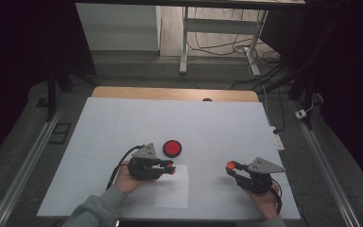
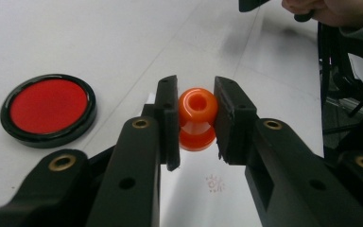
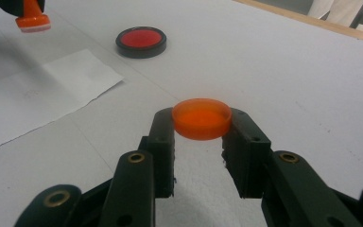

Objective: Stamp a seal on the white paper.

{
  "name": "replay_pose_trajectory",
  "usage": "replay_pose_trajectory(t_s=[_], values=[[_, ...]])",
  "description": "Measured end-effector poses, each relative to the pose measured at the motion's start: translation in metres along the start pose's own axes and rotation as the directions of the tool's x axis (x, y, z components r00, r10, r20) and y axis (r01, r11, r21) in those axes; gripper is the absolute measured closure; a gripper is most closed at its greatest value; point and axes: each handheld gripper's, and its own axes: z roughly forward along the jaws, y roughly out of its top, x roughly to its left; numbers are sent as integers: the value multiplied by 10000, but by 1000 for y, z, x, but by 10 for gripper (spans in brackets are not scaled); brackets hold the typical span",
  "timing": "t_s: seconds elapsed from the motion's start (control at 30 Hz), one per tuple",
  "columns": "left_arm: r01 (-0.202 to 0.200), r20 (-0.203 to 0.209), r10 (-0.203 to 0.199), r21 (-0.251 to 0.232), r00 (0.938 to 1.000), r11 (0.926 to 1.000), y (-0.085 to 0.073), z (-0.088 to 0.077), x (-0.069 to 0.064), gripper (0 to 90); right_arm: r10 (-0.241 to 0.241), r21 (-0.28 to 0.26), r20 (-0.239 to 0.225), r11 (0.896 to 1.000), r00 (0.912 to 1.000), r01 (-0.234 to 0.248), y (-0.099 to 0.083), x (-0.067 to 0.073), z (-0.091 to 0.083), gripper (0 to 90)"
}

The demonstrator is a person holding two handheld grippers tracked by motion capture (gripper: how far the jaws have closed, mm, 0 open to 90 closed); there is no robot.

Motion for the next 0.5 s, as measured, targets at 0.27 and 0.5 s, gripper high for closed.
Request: replay_pose_trajectory(t_s=[0.27,0.5], values=[[-44,125,41,260,9999,9997,-4,9,-3,726,-4,-21,-35,10000,10000,4,0,0,0,650],[-41,153,35,434,9999,9990,-7,13,-4,726,2,7,-3,10000,10000,-2,0,0,0,650]])
